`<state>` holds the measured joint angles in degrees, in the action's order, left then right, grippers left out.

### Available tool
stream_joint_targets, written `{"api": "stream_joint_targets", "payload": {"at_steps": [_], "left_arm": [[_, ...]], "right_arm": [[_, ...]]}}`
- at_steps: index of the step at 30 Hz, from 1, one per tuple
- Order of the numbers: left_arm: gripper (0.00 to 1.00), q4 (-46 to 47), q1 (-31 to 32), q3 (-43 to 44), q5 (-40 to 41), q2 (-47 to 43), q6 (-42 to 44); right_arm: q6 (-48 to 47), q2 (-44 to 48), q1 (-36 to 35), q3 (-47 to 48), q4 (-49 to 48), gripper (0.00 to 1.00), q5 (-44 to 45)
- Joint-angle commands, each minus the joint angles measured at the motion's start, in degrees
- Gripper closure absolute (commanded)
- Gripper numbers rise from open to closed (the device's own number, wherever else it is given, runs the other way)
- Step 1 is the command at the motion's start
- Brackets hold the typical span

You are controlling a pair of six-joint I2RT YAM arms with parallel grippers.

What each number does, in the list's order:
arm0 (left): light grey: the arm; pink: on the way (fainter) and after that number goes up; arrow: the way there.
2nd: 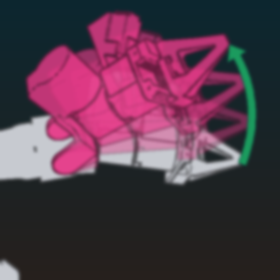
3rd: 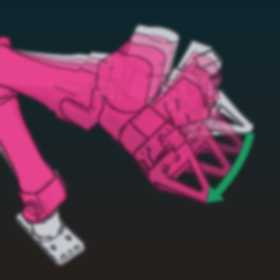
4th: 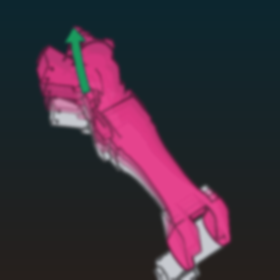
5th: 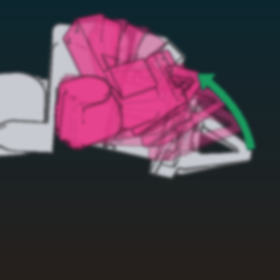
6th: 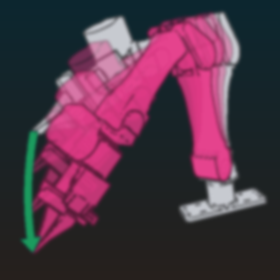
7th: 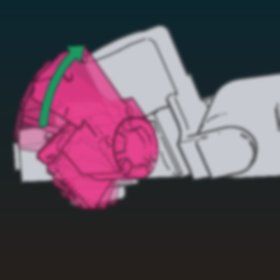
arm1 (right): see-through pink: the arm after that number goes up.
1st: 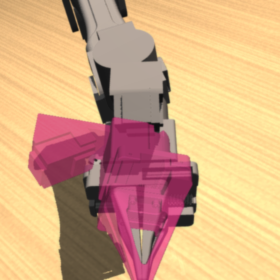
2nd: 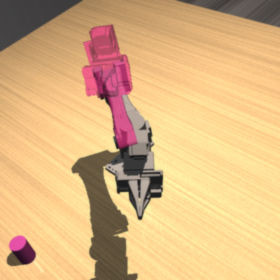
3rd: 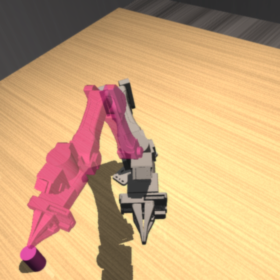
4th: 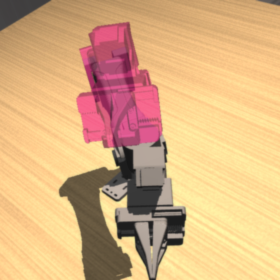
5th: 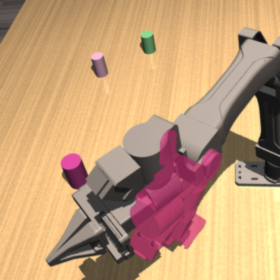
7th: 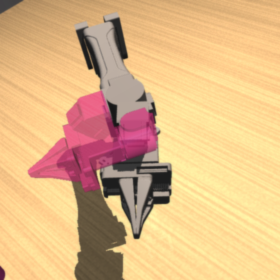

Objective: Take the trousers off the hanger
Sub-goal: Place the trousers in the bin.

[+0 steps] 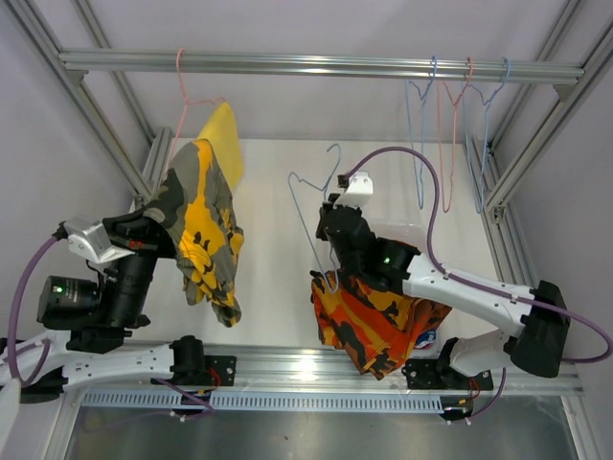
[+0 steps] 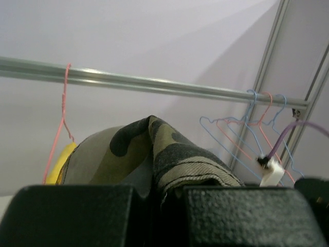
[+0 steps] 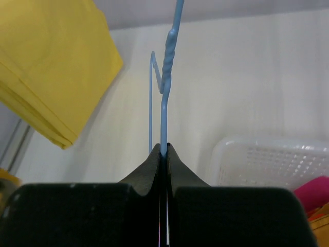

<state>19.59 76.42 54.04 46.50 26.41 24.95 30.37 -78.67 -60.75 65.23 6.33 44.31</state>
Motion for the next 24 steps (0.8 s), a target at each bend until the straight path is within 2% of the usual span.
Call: {"api": "stream_joint_targets", "payload": {"at_steps": [1, 7, 11, 24], "left_arm": [[0.99, -0.2, 0.1, -2.3, -4.3, -1.5, -4.0], [0.99, -1.6, 0.1, -8.0, -6.1, -1.0, -8.9], [0.99, 0.3, 0.1, -10.8, -7.7, 1.5, -11.7], [0.99, 5.3, 0.7, -2.0, -13.5, 21.0, -14.2]], "right_arm": [[-10.6, 6.8, 0.2, 9.0, -0.7, 1.00, 3.0], [-20.7, 12.5, 0.2, 18.5, 6.0, 1.00, 1.7], [-23.5, 15.4, -0.1, 25.1, 11.1, 1.00, 1.4], [-22.5, 24.3, -0.1, 21.2, 16.6, 1.00, 1.7]]}}
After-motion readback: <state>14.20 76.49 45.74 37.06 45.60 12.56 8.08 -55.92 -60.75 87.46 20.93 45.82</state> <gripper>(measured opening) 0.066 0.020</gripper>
